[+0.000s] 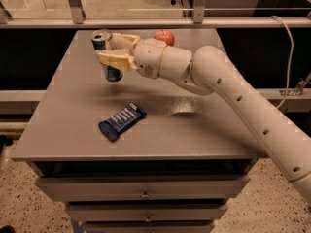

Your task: Place redbull can upright

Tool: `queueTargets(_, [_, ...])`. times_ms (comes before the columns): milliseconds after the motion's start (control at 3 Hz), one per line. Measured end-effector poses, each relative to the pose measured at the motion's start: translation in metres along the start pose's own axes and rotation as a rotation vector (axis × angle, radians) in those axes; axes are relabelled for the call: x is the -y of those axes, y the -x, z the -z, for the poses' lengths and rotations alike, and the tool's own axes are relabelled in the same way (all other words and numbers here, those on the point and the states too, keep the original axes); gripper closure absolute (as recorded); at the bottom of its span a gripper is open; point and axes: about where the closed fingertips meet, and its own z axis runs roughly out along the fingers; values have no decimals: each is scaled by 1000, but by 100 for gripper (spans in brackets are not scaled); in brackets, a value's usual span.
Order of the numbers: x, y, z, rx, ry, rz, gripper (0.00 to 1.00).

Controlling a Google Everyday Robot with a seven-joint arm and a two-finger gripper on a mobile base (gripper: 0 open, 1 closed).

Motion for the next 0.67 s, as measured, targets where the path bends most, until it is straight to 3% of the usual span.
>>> queueTargets(333, [-1, -15, 1, -10, 9, -1, 100])
queueTargets(667, [0, -29, 3, -48, 21, -30, 84])
